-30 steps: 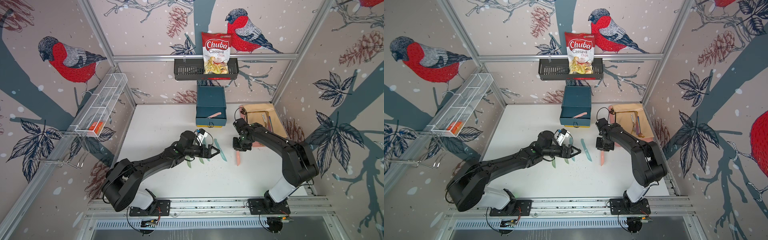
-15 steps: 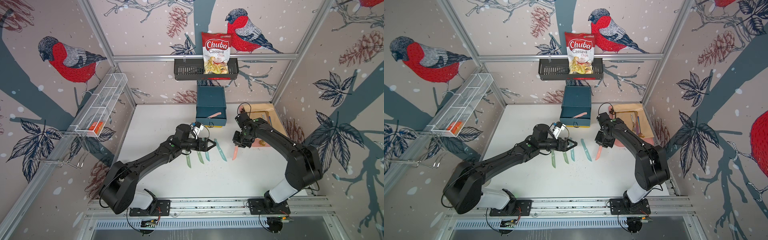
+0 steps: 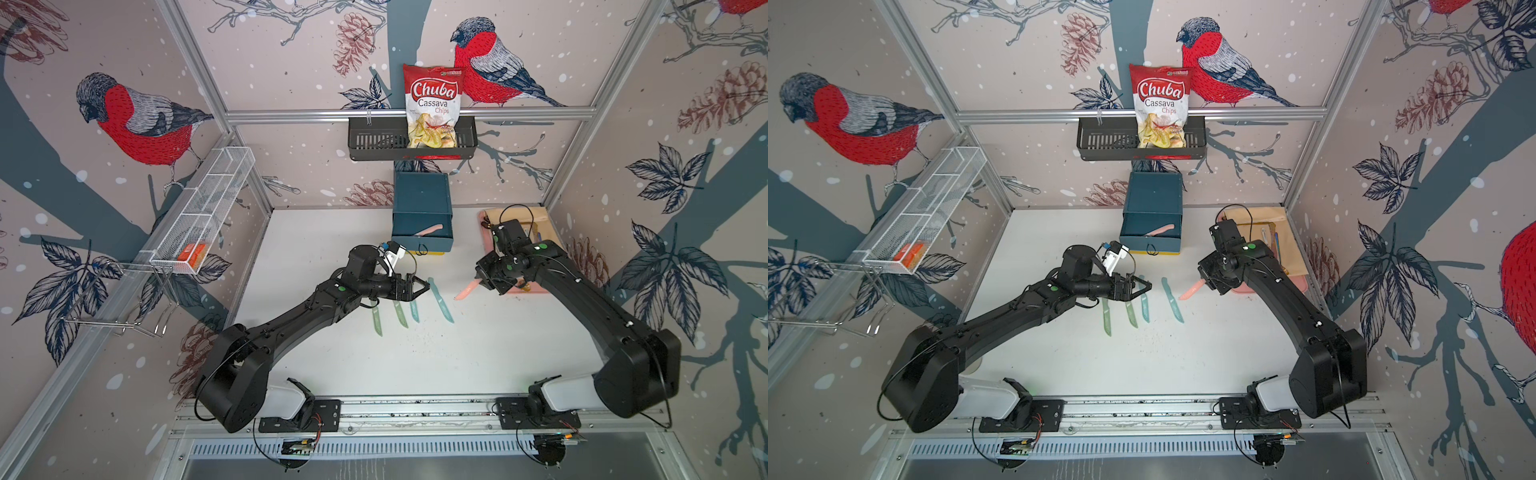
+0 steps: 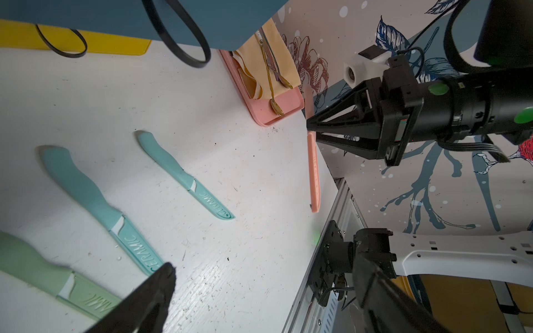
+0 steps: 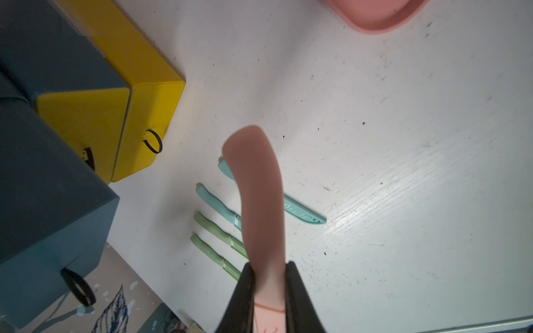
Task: Place the fruit knives into the drawer by color
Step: Pick up the fruit knife from the center of the board, then place the fruit knife in the storage box.
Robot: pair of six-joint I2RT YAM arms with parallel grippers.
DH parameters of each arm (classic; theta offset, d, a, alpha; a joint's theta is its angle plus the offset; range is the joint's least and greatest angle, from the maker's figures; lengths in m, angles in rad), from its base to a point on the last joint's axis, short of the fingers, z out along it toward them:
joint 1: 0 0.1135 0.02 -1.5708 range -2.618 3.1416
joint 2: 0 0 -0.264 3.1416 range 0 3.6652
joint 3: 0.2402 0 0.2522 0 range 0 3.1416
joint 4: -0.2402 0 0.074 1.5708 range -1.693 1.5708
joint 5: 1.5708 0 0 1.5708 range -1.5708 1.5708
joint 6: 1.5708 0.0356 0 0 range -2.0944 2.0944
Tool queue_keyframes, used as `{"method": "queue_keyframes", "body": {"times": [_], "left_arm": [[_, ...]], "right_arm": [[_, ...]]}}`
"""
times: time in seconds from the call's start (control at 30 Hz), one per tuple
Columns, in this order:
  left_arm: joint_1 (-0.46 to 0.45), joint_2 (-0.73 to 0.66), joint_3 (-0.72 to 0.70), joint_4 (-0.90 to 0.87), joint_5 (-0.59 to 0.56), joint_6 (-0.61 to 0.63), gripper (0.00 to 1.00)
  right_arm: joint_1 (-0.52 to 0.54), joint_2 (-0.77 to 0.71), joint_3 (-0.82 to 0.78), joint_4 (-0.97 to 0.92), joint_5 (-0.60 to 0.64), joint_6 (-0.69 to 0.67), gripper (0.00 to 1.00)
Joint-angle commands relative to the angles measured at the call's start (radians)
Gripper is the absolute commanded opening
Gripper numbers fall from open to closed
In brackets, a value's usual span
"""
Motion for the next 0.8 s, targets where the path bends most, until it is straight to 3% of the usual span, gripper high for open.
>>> {"method": "queue_keyframes", "body": {"times": [0.0, 0.2, 0.77], "left_arm": [[0.005, -0.001, 0.023, -0.015, 0.01, 0.029, 0.97], [0.012, 0.009, 0.058, -0.047, 0.013, 0.052, 0.98], [0.163, 0.005, 0.193, -0.156, 0.061, 0.13, 0.97]], "right_arm": [[-0.001, -0.046, -0.009, 0.041, -0.018, 0.181, 0.0], [-0.007, -0.091, 0.011, 0.129, -0.038, 0.296, 0.0], [0.066, 0.156, 0.336, 0.248, -0.038, 0.382, 0.0]]}}
